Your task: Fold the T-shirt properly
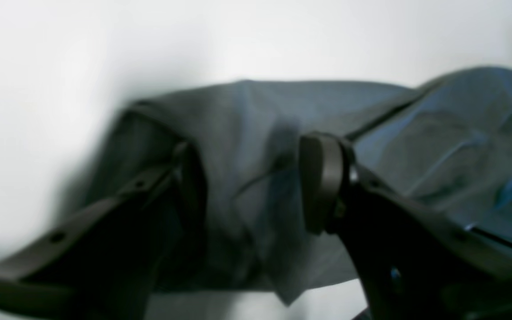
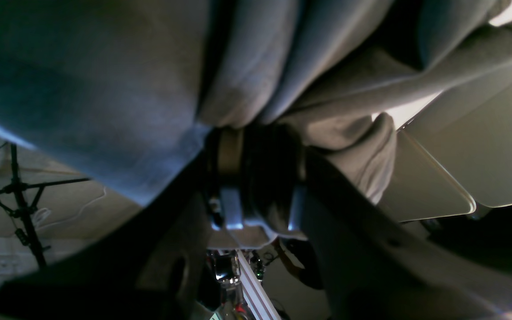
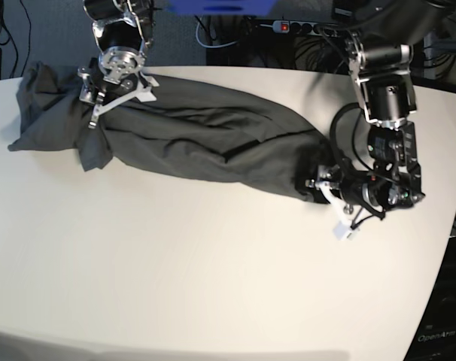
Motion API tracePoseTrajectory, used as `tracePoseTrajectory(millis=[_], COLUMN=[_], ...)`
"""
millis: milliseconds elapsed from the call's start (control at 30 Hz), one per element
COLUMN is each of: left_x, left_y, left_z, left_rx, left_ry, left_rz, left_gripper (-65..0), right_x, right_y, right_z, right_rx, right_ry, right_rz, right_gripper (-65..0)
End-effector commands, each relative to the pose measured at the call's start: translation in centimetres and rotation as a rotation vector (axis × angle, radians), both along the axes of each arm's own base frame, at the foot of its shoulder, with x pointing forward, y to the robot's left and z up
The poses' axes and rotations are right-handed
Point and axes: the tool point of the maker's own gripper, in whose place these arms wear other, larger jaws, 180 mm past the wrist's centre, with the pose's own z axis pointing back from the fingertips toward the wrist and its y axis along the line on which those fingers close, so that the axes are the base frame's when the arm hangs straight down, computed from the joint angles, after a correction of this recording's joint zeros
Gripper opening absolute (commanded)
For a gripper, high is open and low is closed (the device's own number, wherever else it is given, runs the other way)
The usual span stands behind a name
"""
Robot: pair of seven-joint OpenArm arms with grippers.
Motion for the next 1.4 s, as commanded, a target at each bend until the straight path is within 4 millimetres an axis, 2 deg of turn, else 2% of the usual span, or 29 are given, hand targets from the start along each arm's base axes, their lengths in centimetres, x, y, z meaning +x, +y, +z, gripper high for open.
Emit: tracePoseTrajectory(millis=[0, 367, 400, 533, 567, 900, 1033, 1367], left_x=[0.7, 0.8, 0.8, 0.9, 0.9, 1.2, 1.7, 2.8], left_y=[0.7, 1.2, 1.3, 1.4, 1.4, 1.5, 3.4, 5.5], left_z=[0.5, 0.3, 0.3, 0.3, 0.3, 0.7, 1.3, 2.8], left_rx=[0.024, 0.024, 0.027, 0.025, 0.025, 0.022, -0.006, -0.051], left_ry=[-0.01, -0.014, -0.014, -0.016, -0.014, -0.026, -0.041, -0.087], left_rz=[0.005, 0.018, 0.018, 0.025, 0.025, 0.029, 0.116, 0.201], left_gripper=[-34.4, -35.5, -38.2, -57.4, -59.0, -59.8, -61.5, -61.7], right_x=[-0.7, -0.7, -0.7, -0.7, -0.7, -0.7, -0.7, -0.7], right_y=[0.4, 0.4, 0.4, 0.4, 0.4, 0.4, 0.4, 0.4], right_z=[-0.5, -0.5, -0.5, -0.5, -0.5, -0.5, -0.5, -0.5], right_rx=[0.027, 0.027, 0.027, 0.027, 0.025, 0.025, 0.025, 0.028], right_ry=[0.029, 0.029, 0.029, 0.029, 0.03, 0.03, 0.03, 0.03], right_rz=[0.002, 0.002, 0.002, 0.002, 0.002, 0.002, 0.002, 0.002], right_gripper=[-50.9, -50.9, -50.9, -50.9, -50.9, -50.9, -50.9, -50.9])
